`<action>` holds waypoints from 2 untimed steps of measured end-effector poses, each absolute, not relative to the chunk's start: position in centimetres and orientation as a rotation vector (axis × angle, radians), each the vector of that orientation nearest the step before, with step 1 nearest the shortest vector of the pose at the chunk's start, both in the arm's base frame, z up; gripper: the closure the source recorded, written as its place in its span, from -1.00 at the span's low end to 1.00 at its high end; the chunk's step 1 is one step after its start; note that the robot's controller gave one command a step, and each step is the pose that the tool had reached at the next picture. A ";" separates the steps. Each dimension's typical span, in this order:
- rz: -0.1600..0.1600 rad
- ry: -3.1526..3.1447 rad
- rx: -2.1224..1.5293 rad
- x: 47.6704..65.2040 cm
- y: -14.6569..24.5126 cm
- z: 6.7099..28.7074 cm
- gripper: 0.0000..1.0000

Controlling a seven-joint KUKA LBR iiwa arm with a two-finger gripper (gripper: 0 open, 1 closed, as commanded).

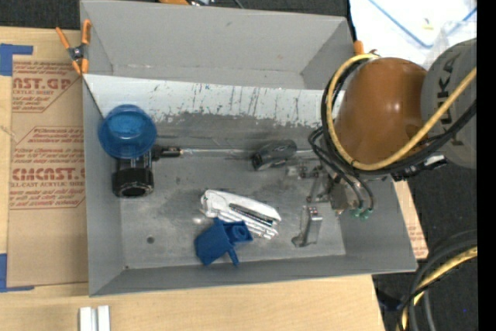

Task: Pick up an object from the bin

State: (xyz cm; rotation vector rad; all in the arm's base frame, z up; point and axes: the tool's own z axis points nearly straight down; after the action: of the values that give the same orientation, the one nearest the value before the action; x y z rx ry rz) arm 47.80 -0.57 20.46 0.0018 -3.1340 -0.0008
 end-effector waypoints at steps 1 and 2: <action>-0.001 -3.143 0.001 48.0 -0.6 20.9 -1.00; -0.004 -3.142 -0.104 52.2 4.9 7.4 -1.00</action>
Offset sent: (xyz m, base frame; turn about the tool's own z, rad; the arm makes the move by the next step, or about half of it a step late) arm 0.0440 0.0548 -0.1346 0.0690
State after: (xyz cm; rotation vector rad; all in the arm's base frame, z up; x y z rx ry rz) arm 52.25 4.91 7.38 -0.1038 -3.1416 -0.0036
